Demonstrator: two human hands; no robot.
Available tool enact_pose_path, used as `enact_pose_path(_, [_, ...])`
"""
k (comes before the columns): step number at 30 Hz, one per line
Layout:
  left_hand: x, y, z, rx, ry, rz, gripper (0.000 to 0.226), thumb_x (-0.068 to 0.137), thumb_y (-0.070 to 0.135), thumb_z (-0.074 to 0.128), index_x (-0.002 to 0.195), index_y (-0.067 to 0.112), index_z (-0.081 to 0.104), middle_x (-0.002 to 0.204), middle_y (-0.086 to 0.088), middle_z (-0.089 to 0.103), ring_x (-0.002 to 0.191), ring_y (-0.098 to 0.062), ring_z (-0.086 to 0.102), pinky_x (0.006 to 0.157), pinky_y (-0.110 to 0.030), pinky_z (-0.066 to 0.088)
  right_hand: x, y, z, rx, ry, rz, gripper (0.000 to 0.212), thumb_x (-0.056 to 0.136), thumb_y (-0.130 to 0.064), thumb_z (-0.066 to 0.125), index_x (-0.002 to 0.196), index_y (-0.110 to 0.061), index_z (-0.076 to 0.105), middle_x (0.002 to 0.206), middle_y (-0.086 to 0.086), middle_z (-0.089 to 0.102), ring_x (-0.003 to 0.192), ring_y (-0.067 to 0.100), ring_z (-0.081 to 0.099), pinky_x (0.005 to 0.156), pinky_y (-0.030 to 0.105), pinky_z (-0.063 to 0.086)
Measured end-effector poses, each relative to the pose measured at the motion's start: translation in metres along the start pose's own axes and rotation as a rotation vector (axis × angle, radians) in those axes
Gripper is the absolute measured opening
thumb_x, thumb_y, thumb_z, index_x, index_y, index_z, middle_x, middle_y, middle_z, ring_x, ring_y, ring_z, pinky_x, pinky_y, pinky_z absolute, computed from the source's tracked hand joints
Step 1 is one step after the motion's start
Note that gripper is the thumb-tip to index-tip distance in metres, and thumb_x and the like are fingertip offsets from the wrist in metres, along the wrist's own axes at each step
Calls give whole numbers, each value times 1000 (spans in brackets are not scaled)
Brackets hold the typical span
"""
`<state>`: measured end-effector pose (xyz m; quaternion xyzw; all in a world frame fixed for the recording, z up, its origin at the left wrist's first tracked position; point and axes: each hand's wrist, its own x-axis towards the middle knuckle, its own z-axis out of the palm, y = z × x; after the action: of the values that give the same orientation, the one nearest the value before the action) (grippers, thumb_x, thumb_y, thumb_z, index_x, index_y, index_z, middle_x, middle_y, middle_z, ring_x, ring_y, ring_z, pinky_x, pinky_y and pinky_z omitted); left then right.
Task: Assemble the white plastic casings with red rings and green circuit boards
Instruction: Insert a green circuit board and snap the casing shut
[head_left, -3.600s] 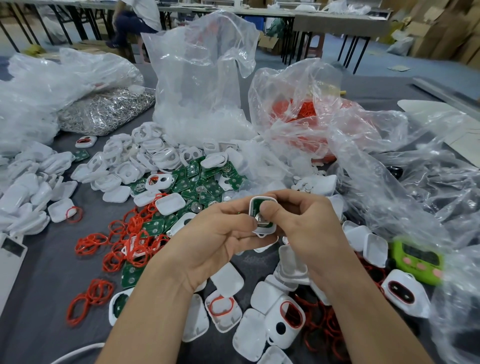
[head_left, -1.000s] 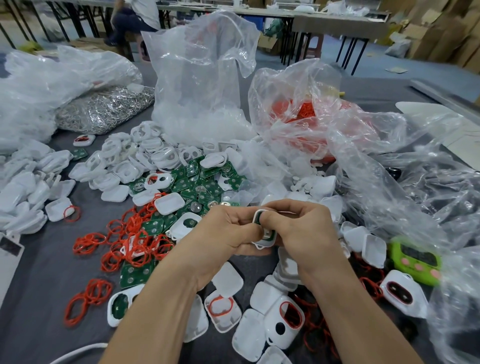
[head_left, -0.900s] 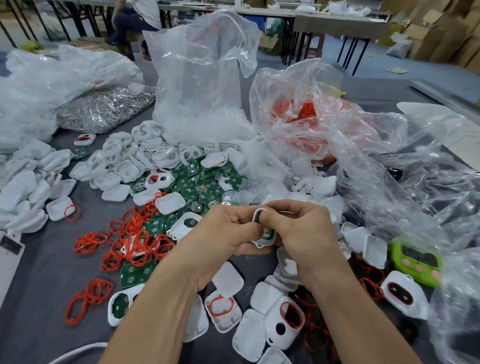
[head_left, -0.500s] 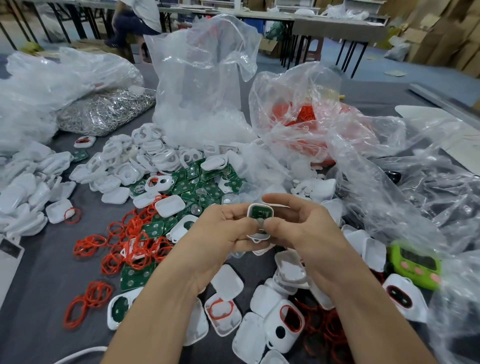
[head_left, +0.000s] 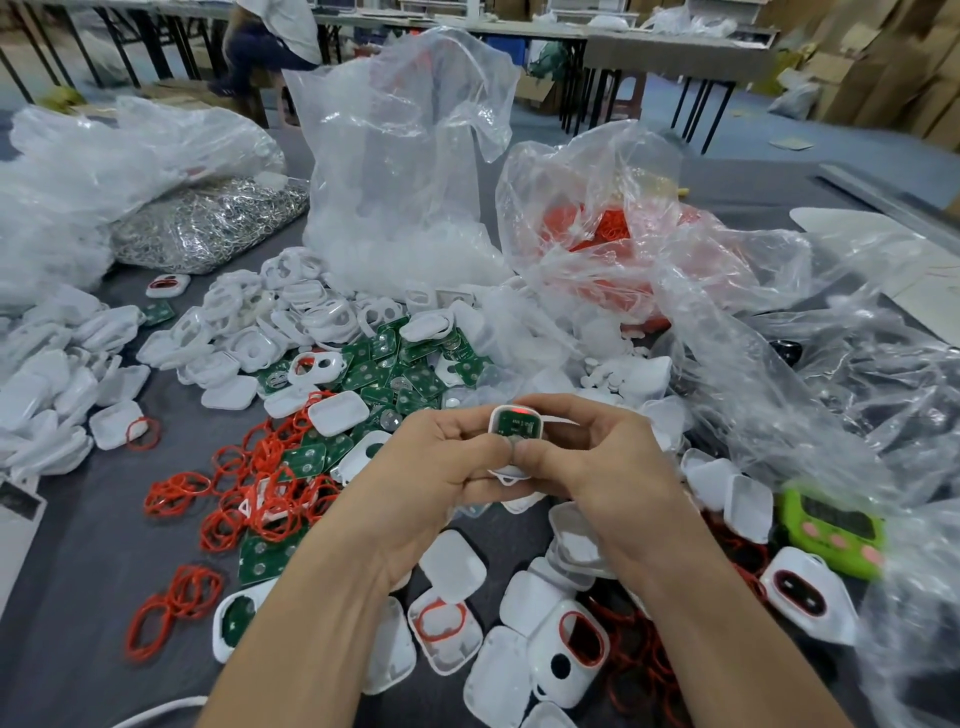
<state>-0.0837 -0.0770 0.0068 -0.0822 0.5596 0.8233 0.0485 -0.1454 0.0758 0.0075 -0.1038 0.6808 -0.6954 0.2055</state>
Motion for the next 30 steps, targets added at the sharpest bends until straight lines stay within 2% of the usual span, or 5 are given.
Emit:
enact_pose_path(5, [2, 2, 3, -68, 51, -26, 29, 96, -10, 53, 114, -1, 74, 106, -23, 76, 92, -27, 76, 76, -28, 62, 0, -4, -4, 52, -34, 16, 28, 89, 6, 72, 113, -8, 74, 97, 15, 79, 89, 31, 78, 76, 34, 63])
enact_pose_path(11, [3, 7, 0, -148, 202, -40, 27, 96, -11, 52, 112, -1, 71, 105, -18, 78, 93, -22, 78, 68, -26, 62, 5, -12, -28, 115, 248, -50, 19, 92, 7, 67, 95, -9, 78, 88, 11, 79, 77, 22, 76, 68, 23, 60])
enact_pose_path(16, [2, 10, -1, -194, 232, -43, 29, 96, -8, 49, 113, 0, 70, 105, -18, 78, 90, -21, 78, 65, -25, 62, 8, -15, -43, 163, 353, -40, 20, 92, 8, 65, 90, -7, 78, 87, 13, 79, 74, 21, 76, 65, 23, 60])
enact_pose_path(25, [2, 8, -1, -149, 285, -17, 24, 96, -9, 55, 111, -1, 72, 99, -21, 78, 84, -21, 78, 70, -29, 64, 11, -9, -44, 126, 356, -81, 28, 92, 8, 65, 81, -13, 81, 85, 12, 79, 76, 23, 77, 65, 22, 60])
enact_pose_path(30, [3, 9, -3, -149, 312, -6, 23, 95, -7, 56, 107, 1, 73, 99, -18, 78, 83, -19, 78, 63, -25, 62, 12, -7, -42, 77, 358, -112, 34, 92, 8, 65, 78, -18, 82, 83, 10, 79, 75, 23, 77, 65, 22, 60])
